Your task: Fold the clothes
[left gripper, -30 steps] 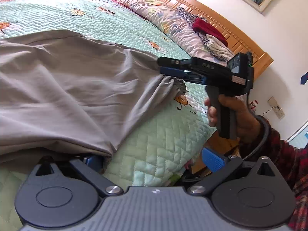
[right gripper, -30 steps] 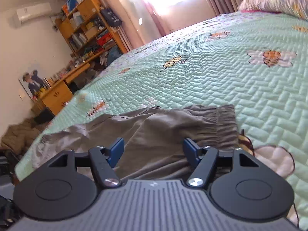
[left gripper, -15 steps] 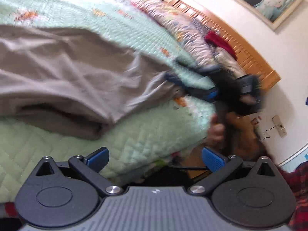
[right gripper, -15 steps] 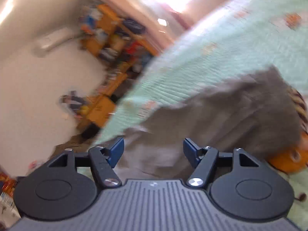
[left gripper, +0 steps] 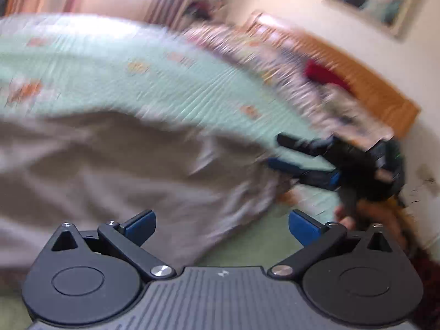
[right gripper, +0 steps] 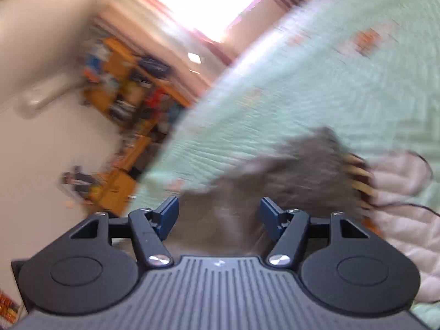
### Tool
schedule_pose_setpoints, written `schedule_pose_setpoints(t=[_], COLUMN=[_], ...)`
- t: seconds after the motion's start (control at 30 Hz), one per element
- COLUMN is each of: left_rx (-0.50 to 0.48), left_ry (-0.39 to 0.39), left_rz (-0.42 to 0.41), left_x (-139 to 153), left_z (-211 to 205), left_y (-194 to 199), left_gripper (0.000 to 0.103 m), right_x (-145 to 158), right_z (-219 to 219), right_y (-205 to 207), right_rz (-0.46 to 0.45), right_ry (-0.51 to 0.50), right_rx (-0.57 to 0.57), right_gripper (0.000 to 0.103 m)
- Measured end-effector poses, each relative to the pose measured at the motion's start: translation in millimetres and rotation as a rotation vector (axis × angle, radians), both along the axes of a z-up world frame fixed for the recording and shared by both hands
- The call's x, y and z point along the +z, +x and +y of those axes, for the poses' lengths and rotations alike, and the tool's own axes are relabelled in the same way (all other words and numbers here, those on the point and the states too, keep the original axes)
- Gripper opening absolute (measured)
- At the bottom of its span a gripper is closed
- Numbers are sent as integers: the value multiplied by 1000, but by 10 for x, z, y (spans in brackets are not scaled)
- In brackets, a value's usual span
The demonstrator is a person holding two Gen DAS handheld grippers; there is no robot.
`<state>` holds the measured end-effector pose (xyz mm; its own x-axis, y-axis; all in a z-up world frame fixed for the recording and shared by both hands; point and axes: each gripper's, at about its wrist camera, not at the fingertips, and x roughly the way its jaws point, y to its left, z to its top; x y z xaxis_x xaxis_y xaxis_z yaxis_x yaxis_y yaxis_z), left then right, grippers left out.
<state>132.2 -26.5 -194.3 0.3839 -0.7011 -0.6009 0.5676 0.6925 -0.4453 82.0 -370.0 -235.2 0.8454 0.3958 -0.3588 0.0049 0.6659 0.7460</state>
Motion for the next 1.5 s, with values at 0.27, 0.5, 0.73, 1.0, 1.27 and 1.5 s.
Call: schedule_pose_setpoints(t=[0.27,0.5,0.73,1.0,1.27,1.5], left_rx=[43,191,449,535,817,888], left_ry=[-18,-80,-47,-118,212,203], left_rz=[8,-126,-15,-113,-323,-240], left_x=[-75,217,-126,170,528,377], left_z=[42,676,1614,2068,2960,3628], left_y=[27,-72,133,100,302,650], left_gripper=[101,102,92,100,102,100], right_x=[45,369,101,441,393,273], right_z=[25,527,749,1333,1733,1834], right_y=[-129,-26,167,214,373,375], right_rz=[9,-79,72,-6,-15,12], right_ry=[-56,-147,-297,-467,-534,-572], right_rx=[-31,54,53,129,196,224], right_gripper=[43,61,62,63,63,63])
